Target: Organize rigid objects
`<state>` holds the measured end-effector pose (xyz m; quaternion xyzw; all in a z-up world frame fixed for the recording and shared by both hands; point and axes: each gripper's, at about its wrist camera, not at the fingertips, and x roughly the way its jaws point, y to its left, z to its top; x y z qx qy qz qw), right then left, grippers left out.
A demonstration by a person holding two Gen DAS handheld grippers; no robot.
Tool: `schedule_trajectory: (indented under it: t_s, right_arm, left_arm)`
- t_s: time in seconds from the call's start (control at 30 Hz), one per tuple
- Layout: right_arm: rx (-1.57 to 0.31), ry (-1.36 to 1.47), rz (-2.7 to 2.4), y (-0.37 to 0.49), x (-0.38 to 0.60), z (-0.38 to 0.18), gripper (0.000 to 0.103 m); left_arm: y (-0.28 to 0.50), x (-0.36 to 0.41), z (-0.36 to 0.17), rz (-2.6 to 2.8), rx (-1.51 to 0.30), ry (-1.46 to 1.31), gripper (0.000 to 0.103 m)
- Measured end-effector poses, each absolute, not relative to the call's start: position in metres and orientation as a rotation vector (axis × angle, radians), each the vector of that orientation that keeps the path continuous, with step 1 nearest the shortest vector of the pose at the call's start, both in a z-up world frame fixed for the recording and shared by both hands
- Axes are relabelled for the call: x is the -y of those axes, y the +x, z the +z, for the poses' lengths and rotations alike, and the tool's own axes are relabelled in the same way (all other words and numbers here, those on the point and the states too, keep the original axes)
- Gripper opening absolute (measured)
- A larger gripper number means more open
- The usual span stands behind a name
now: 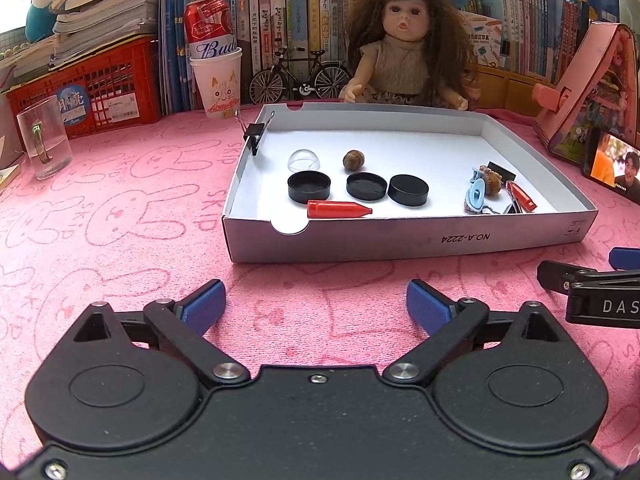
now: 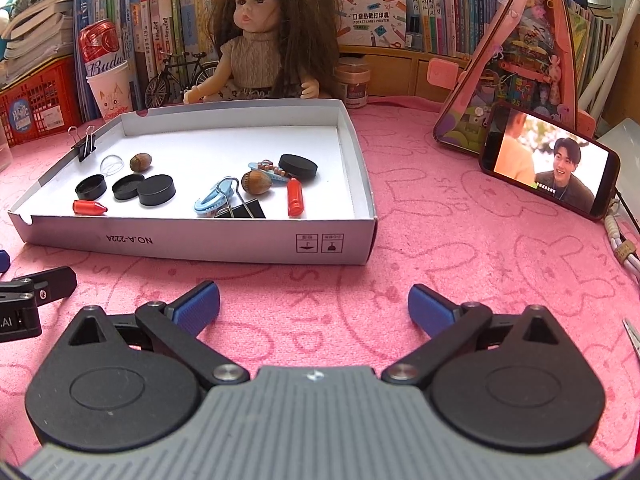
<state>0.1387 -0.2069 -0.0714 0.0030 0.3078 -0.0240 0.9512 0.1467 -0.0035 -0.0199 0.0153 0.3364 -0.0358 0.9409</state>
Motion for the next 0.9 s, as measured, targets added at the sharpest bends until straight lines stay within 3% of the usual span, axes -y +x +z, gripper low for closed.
schedule_trajectory:
  t_s: [0.07, 0.9]
  right_arm:
    - [-0.626, 0.006, -0.049, 0.1387, 0.2069, -0.0713, 0.103]
    - [-0.626, 0.006, -0.048, 0.1387, 0.2069, -0.0712, 0.103]
  left_arm:
    - [0.1489, 0.0026, -0.021, -0.064, -0.694, 0.023, 0.103]
    - [0.1495, 0.0019, -0.021, -0.064, -0.694, 0.022, 0.103]
